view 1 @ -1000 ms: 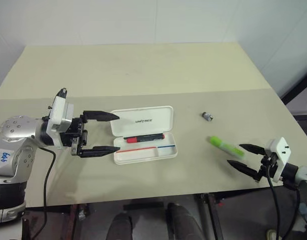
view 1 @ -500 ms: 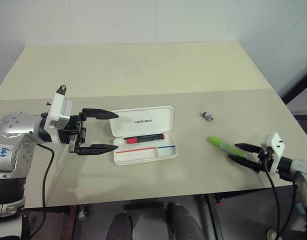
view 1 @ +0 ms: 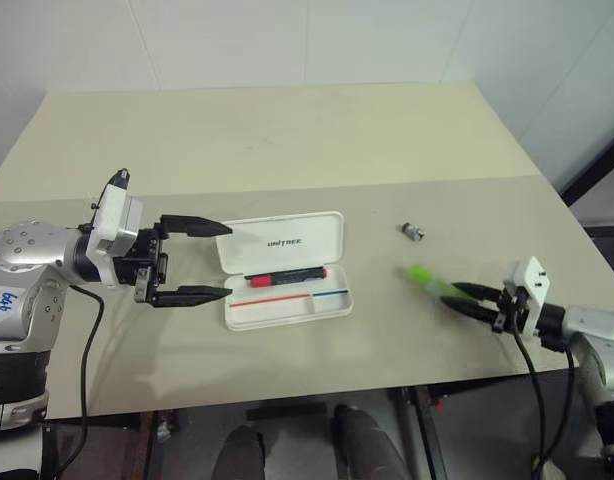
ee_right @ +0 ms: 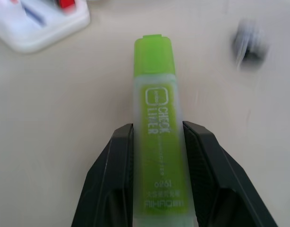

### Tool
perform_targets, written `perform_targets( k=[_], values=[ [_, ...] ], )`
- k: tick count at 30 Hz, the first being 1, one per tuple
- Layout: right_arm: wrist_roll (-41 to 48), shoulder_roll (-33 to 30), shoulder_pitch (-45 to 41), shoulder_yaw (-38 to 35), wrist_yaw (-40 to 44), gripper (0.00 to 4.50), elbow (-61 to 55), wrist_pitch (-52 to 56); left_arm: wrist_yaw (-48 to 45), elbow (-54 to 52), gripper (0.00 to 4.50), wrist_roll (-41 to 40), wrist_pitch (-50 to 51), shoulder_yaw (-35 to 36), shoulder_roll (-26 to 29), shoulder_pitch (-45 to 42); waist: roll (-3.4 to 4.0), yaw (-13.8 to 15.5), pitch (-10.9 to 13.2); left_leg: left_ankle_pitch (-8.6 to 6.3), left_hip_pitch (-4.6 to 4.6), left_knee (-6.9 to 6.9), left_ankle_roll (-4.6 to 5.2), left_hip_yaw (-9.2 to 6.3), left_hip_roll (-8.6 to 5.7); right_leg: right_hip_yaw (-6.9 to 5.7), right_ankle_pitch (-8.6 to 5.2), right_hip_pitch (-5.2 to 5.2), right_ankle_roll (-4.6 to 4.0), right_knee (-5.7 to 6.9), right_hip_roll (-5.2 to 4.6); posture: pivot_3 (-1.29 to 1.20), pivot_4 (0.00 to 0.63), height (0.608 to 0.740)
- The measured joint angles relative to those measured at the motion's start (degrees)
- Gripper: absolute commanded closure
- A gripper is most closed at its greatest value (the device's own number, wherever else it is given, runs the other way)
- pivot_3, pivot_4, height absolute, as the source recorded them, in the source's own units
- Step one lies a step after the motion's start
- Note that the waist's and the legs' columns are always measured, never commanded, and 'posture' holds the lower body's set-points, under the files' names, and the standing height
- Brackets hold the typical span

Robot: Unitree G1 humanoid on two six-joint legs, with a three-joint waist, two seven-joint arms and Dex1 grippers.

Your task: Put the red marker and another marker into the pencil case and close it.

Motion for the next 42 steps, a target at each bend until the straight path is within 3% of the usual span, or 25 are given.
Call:
perform_targets(
  k=[9,15,30,42],
  values=[
    [4.6,3.9,-6.4,8.6,-1.6,3.39,-17.5,10.7,0.2,0.0,0.00,0.9,-2.1,0.0,0.1,3.1,0.00,-0.1,0.0,-0.10,-0.09,-0.08,0.06,-0.07,0.01,-0.03,0.12,-0.16,0.47,0.18,0.02,0.00,0.150,0.740],
    [4.0,12.9,-11.9,20.1,-2.5,3.39,-19.8,14.3,0.6,0.1,0.00,1.3,-3.2,1.0,0.1,5.2,0.00,-0.3,0.0,-0.12,-0.11,-0.12,0.10,-0.06,0.02,-0.05,0.09,-0.25,0.44,0.26,0.02,0.00,0.150,0.740],
    [-4.3,23.8,-20.4,32.5,4.1,3.39,-3.3,7.4,1.0,0.1,0.00,2.1,-4.6,2.8,2.0,10.1,-0.02,-0.6,0.0,-0.14,-0.08,-0.12,0.10,-0.05,0.03,-0.09,0.02,-0.37,0.33,0.50,0.04,0.00,0.150,0.740],
    [-9.9,28.5,-24.6,35.2,8.5,3.39,7.6,0.7,3.0,-0.5,0.00,2.1,-4.6,3.0,2.0,11.2,-0.02,-0.5,0.0,-0.14,-0.11,-0.13,0.10,-0.05,0.03,-0.10,0.01,-0.39,0.32,0.51,0.03,0.00,0.150,0.740]
  ],
)
